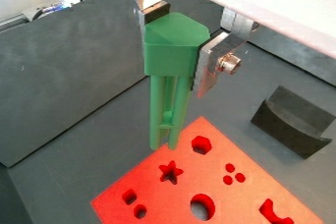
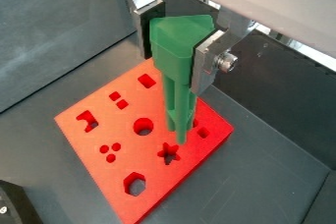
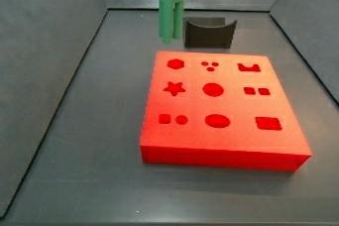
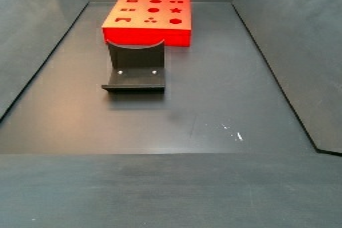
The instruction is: Insert the 3 prong object.
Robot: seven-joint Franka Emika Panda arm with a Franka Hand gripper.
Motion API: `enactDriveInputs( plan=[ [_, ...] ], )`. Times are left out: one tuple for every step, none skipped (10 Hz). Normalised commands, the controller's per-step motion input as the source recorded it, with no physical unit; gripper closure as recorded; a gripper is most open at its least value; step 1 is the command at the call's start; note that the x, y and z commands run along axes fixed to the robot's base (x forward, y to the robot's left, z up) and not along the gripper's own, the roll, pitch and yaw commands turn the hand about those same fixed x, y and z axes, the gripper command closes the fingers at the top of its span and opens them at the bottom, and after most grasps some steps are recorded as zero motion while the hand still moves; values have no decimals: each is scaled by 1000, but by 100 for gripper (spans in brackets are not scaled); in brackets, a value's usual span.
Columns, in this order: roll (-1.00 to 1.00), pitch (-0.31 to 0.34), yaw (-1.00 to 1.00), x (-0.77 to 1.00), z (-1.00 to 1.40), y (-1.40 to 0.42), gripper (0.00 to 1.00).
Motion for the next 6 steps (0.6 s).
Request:
enactDriveInputs(
  plan=[
    [0, 0, 0, 46, -23, 91, 100],
    [-49, 17, 0, 309, -309, 680, 100],
    [-43, 0, -49, 357, -337, 871, 100],
    [0, 0, -223, 340, -189, 783, 100],
    [0, -57, -414, 271, -94, 620, 100],
    [0, -26, -777, 209, -166, 274, 100]
  ],
)
